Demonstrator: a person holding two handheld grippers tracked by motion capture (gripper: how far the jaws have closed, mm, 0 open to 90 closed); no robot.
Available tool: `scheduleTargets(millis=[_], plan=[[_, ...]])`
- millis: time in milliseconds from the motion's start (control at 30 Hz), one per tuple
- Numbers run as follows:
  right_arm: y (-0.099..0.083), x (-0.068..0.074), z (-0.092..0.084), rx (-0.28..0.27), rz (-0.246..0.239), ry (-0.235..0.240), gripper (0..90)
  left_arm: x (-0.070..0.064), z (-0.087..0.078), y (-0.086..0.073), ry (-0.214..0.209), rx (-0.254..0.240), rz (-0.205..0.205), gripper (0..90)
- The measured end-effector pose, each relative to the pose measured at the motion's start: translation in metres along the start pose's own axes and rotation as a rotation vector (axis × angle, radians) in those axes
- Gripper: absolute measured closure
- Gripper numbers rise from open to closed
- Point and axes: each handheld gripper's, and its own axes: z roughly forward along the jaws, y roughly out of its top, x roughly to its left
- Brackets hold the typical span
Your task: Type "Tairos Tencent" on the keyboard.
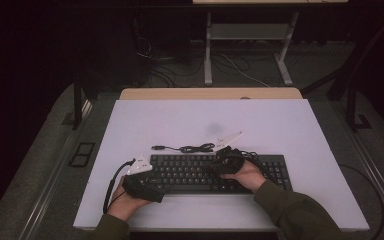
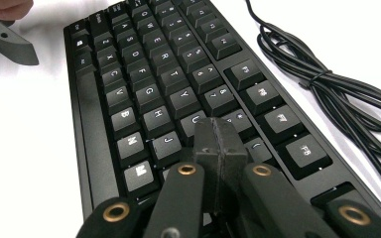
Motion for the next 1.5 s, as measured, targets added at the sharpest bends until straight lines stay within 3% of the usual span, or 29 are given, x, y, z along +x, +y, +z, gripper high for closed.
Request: scheduleTargets(millis=[333,800,1067,1500], plan=[[0.0,-0.001,-0.005,-0.034,0.005,0.008,89.2,0.0,0.001,0.001,0.003,-0.005,0.0,2.9],[-0.003,-0.002,-0.014,-0.089,0.032,0.001,65.8,0.003,0.002,0.008,0.005,-0.032,0.008,10.1],[-0.008,-0.004,-0.02,-0.114,0.064,-0.032,46.2,0.003,0.006,0.012,-0.004,-0.033,0.013,17.7],[-0.017,-0.005,-0.029,-0.126,0.097,-0.059,40.5,0.005,0.015,0.021,-0.053,-0.034,0.019,30.5]])
